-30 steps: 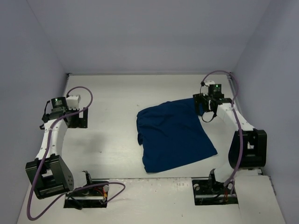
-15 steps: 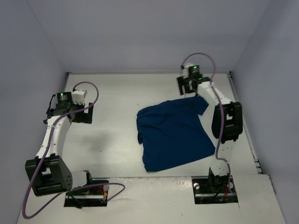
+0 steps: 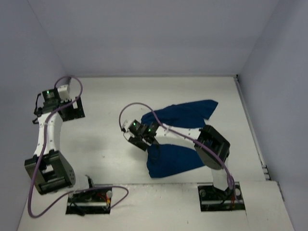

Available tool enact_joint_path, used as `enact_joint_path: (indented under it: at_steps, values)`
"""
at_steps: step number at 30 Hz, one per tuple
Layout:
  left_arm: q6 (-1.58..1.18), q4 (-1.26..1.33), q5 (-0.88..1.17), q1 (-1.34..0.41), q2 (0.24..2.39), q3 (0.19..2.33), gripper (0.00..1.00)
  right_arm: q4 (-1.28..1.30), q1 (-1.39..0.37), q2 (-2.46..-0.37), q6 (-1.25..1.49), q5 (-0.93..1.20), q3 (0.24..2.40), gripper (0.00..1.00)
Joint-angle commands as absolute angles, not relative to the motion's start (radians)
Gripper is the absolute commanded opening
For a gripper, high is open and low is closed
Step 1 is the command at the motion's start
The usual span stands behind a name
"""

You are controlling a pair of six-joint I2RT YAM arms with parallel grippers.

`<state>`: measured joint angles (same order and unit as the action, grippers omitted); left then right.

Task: Fold and stack the t-shirts
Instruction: Flatten out the tshirt

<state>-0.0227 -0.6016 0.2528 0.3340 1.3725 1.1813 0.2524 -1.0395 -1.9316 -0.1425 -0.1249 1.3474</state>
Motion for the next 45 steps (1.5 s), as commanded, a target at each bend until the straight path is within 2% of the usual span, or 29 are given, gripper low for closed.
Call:
enact_joint_path:
  at_steps: [1, 4, 9, 10, 11, 13, 16, 21, 26, 31, 36, 45]
  values:
    - [-0.052, -0.604, 0.268, 0.331, 1.334, 1.209, 0.97, 0.344, -1.041, -1.84, 0.047, -0.313, 1.306, 0.57]
    - [-0.046, -0.598, 0.26, 0.332, 1.334, 1.195, 0.97, 0.345, -1.07, -1.832, 0.071, -0.401, 1.284, 0.54]
    - [-0.041, -0.594, 0.244, 0.334, 1.339, 1.19, 0.97, 0.344, -1.074, -1.856, 0.107, -0.37, 1.275, 0.48]
    - [-0.041, -0.589, 0.244, 0.334, 1.338, 1.19, 0.97, 0.342, -1.072, -1.867, 0.098, -0.347, 1.273, 0.41]
    - [-0.04, -0.585, 0.243, 0.334, 1.337, 1.191, 0.97, 0.342, -1.064, -1.873, 0.083, -0.323, 1.273, 0.29]
    - [-0.032, -0.583, 0.249, 0.334, 1.336, 1.194, 0.97, 0.345, -1.032, -1.859, 0.055, -0.274, 1.286, 0.0]
    - [-0.005, -0.582, 0.293, 0.334, 1.331, 1.193, 0.97, 0.359, -0.939, -1.776, -0.015, -0.179, 1.316, 0.0]
    - [0.05, -0.498, 0.393, 0.29, 1.283, 1.152, 0.97, 0.403, -0.818, -1.6, -0.17, -0.162, 1.368, 0.0]
    - [0.112, -0.486, 0.35, 0.048, 1.29, 1.159, 0.97, 0.406, -0.617, -1.461, -0.268, -0.023, 1.309, 0.0]
    - [0.138, -0.479, 0.293, -0.283, 1.385, 1.202, 0.97, 0.429, -0.576, -1.317, -0.383, -0.038, 1.157, 0.0]
    - [0.026, -0.462, 0.306, -0.456, 1.562, 1.278, 0.97, 0.438, -0.483, -1.251, -0.449, -0.078, 1.018, 0.0]
    - [-0.298, -0.321, 0.303, -0.487, 1.699, 1.268, 0.97, 0.445, -0.325, -1.274, -0.416, -0.049, 1.063, 0.0]
